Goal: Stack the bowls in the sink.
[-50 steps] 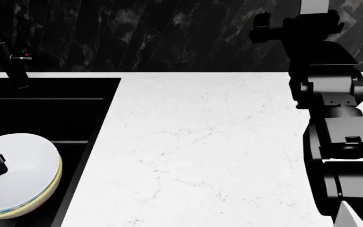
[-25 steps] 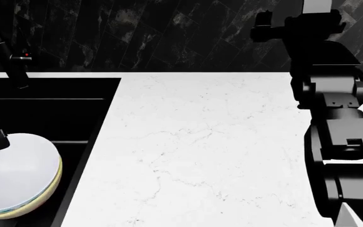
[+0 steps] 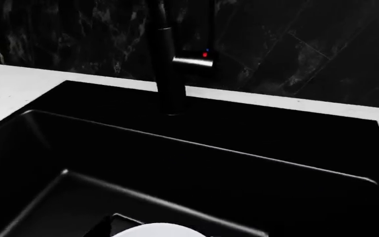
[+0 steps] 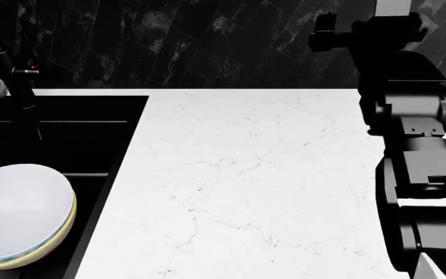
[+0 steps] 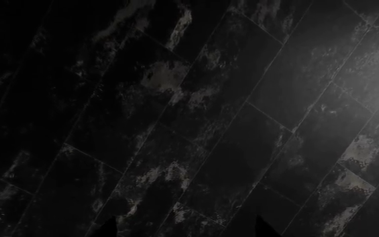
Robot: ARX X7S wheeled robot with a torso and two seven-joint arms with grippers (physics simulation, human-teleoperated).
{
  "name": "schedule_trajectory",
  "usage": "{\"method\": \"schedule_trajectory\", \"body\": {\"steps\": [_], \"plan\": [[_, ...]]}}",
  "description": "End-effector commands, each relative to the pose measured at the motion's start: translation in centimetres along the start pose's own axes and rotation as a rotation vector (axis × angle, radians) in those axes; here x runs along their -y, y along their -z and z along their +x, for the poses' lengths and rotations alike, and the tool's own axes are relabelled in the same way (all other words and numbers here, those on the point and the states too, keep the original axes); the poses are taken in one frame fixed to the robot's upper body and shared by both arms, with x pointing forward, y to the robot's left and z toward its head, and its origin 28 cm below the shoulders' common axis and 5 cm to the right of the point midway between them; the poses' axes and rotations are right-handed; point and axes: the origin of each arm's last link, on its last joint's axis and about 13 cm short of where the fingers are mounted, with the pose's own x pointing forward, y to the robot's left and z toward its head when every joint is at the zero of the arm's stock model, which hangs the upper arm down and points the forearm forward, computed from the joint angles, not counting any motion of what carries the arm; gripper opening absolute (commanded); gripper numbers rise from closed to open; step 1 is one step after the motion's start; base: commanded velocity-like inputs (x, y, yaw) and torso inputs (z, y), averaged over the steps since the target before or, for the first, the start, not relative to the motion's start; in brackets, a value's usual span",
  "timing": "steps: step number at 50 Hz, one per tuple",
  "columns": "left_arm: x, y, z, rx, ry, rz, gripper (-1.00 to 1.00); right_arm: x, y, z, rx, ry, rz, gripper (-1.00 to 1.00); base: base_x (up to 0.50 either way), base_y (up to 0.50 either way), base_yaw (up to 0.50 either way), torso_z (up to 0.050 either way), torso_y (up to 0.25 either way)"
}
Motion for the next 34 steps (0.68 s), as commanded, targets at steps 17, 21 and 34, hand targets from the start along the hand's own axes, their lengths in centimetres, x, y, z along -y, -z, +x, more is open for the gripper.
{"method": "schedule_trajectory", "body": {"steps": [17, 21, 34], "plan": [[7.1, -5.0, -0.2, 0.157, 0.255, 0.088, 1.0, 2.4, -2.4, -5.5, 0.06, -0.067, 0.003, 1.0, 0.0, 0.0, 0.0, 0.0, 0.0], [8.0, -5.6, -0.1, 0.177, 0.285, 0.103, 1.0, 3.0, -2.8, -7.2, 0.069, -0.089, -0.011, 1.0, 0.0, 0.0, 0.0, 0.0, 0.0], [10.4, -7.3, -0.3, 0.232, 0.375, 0.123, 1.0, 3.7, -2.9, -11.3, 0.081, -0.153, -0.018, 1.0, 0.0, 0.0, 0.0, 0.0, 0.0]]}}
